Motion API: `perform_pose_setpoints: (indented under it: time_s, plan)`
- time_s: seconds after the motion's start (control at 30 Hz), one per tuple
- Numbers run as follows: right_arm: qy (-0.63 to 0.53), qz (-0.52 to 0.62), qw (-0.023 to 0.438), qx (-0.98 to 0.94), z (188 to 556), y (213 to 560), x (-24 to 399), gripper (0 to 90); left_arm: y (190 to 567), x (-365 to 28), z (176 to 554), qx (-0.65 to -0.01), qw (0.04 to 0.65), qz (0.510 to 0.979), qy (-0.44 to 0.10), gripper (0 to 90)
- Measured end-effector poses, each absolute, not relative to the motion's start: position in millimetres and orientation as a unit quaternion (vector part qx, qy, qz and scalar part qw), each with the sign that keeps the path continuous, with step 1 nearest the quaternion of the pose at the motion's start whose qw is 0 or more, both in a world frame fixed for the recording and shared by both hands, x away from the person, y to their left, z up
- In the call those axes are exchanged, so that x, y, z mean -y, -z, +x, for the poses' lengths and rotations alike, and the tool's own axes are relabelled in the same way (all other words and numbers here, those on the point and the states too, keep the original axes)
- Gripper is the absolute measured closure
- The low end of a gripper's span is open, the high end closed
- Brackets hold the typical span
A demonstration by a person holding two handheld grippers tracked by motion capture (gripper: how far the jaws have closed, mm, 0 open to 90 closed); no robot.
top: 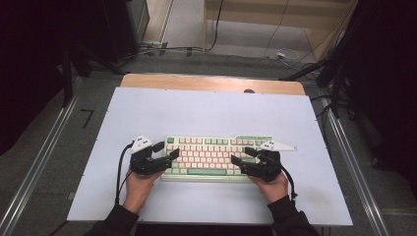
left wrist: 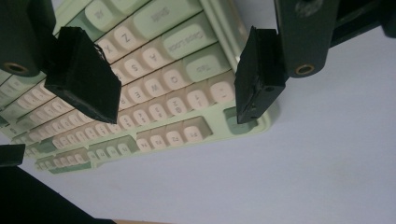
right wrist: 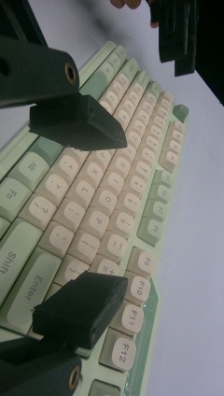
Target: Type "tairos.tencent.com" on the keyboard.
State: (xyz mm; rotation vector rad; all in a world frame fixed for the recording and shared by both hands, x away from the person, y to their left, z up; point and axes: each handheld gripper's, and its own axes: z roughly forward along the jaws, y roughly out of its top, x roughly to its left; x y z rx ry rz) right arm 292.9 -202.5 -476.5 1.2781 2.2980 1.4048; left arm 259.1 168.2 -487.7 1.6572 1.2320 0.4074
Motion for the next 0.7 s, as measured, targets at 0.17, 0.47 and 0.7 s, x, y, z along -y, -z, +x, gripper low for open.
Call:
perform_pose_setpoints:
  time_s: [0.17, 0.47, 0.7]
  plan:
    - [-0.467, 0.428, 0.08, -0.77, 293.1, 477.1, 201.7, 26.5, 485.6, -183.1, 247.0, -0.514, 0.502, 0.668, -0.193, 32.3]
    - [-0.463, 0.425, 0.083, -0.773, 294.4, 479.1, 198.1, 27.5, 490.1, -191.6, 250.5, -0.531, 0.488, 0.656, -0.222, 32.5]
    - [-0.472, 0.41, 0.077, -0.777, 292.4, 477.3, 192.7, 37.3, 490.9, -190.0, 248.7, -0.527, 0.484, 0.661, -0.226, 32.5]
